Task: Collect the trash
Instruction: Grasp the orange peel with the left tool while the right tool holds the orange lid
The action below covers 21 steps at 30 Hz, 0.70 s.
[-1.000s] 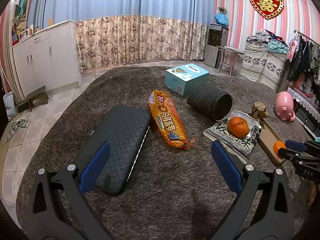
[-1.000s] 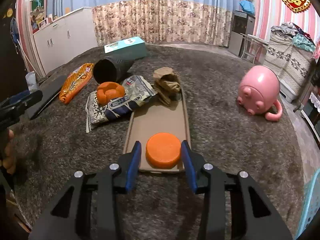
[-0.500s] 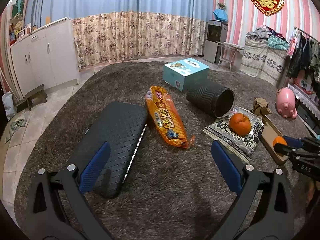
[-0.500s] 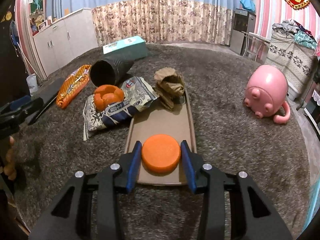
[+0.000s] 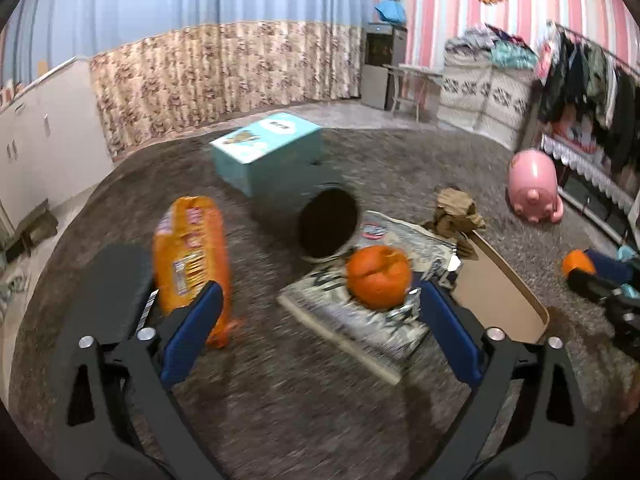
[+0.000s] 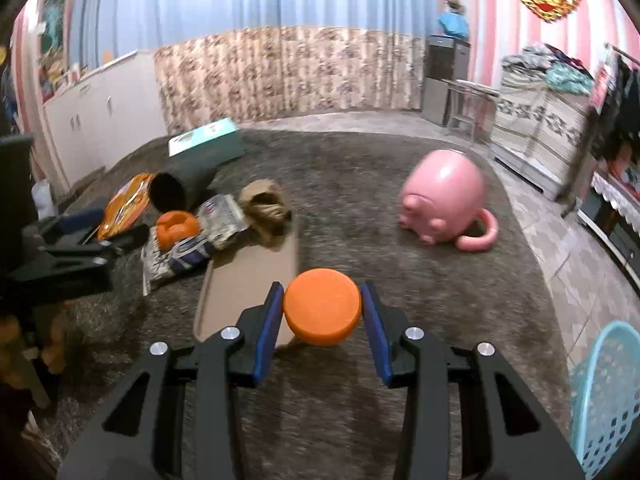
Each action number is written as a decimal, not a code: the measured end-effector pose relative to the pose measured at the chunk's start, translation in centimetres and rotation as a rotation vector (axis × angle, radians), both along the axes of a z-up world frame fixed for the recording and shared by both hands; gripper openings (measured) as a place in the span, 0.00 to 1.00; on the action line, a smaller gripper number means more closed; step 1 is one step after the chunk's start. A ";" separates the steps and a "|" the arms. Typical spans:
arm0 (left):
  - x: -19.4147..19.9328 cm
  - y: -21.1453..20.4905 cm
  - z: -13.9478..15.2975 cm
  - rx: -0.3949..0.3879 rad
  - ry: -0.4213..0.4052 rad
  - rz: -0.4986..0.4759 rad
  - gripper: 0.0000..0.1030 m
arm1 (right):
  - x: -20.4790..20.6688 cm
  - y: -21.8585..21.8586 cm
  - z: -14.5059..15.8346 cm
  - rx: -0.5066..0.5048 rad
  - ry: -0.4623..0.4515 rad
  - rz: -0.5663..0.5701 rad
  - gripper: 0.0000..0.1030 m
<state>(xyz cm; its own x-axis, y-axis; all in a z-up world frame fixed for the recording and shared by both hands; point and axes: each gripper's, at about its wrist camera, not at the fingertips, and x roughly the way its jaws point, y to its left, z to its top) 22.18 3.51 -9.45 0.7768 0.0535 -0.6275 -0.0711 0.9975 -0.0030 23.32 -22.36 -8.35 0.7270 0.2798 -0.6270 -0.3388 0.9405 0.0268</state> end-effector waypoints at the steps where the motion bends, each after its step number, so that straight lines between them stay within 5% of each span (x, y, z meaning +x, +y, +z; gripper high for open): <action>1: 0.4 -0.5 -0.1 0.004 0.003 -0.010 0.87 | 0.0 -0.5 0.1 0.005 -0.001 -0.010 0.39; 7: 2.6 -2.1 -1.4 0.019 0.075 -0.058 0.75 | 0.3 -2.8 0.1 0.037 0.004 -0.052 0.39; 13: 4.1 -0.6 -2.5 -0.086 0.142 -0.063 0.64 | 0.4 -3.4 -0.1 0.043 0.007 -0.066 0.39; 19: 3.0 -1.0 -1.8 -0.088 0.093 -0.080 0.32 | -0.5 -4.4 0.3 0.052 -0.008 -0.090 0.39; 21: 2.4 -1.4 -1.2 -0.055 0.063 -0.080 0.31 | -0.9 -5.2 0.6 0.061 -0.018 -0.108 0.39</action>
<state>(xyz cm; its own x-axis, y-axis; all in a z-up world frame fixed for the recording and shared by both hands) 24.54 2.12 -10.66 0.7360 -0.0433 -0.6756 0.0073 0.9984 -0.0561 22.38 -27.59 -7.76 0.7660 0.2365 -0.5977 -0.2365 0.9683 0.0801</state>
